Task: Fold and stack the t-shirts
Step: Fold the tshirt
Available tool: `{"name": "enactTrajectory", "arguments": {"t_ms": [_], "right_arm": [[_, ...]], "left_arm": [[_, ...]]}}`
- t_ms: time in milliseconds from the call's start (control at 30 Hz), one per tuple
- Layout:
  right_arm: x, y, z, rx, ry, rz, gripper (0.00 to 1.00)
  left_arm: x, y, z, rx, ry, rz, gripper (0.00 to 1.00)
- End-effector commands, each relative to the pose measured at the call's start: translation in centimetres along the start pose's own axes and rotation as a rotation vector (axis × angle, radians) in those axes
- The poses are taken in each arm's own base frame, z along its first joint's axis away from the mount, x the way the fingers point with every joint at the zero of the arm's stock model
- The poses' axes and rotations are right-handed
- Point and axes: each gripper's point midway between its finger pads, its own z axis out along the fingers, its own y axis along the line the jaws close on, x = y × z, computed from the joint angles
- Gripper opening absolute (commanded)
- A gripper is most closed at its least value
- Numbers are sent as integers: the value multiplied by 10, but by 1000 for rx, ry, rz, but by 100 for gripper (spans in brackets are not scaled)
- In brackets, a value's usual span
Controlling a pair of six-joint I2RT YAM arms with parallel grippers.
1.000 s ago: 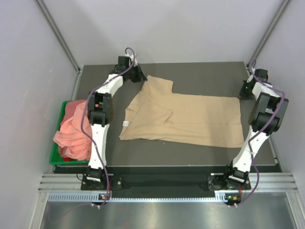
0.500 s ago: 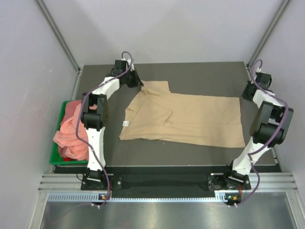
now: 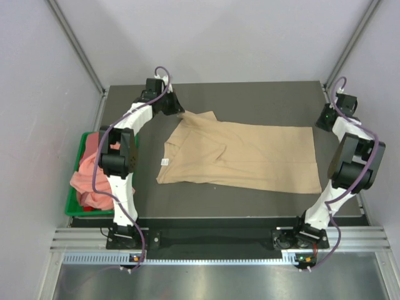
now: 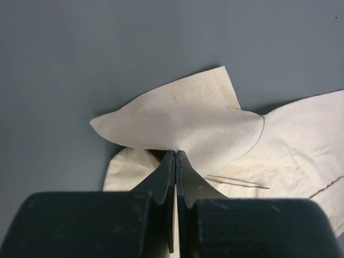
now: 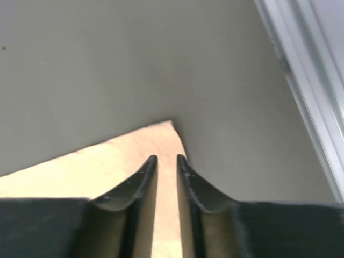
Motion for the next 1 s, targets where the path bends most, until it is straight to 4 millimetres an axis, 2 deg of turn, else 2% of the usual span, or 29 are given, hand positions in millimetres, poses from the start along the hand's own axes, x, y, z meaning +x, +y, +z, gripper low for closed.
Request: {"name": "enactTrajectory", "arguments": {"t_ms": [0,33,67,100,133,167,233,267,433,733,967], "right_arm": [[-11,17,3,-95,15,-34,27],[-6,13,10,-75,34,-37,29],[-13,12,12,-68,28,-53,31],[-10,10,14,-62,48,-55,33],[-4,8,22,-61,76,-58,33],[-12,9,24,-63,65,-67,33],[-4,7,35,-61,98,-68,33],[-12,7,37,-62,87,-81,33],[-2,6,53,-78,143,-100,33],[13,-5,65,-40,185,-126,33],[14,-1,63,-67,194,-125,30]], "left_arm": [[-2,0,12,41,-12,9,0],[-1,1,14,42,-10,7,0],[-2,2,17,44,-11,6,0],[3,6,23,42,3,2,0],[-1,6,25,43,-5,5,0],[3,9,30,42,7,2,0],[3,10,34,48,9,2,0],[4,11,38,48,11,2,0],[-1,14,43,45,-3,12,0],[-11,11,50,60,-15,14,0],[-11,10,53,72,-13,3,0]]}}
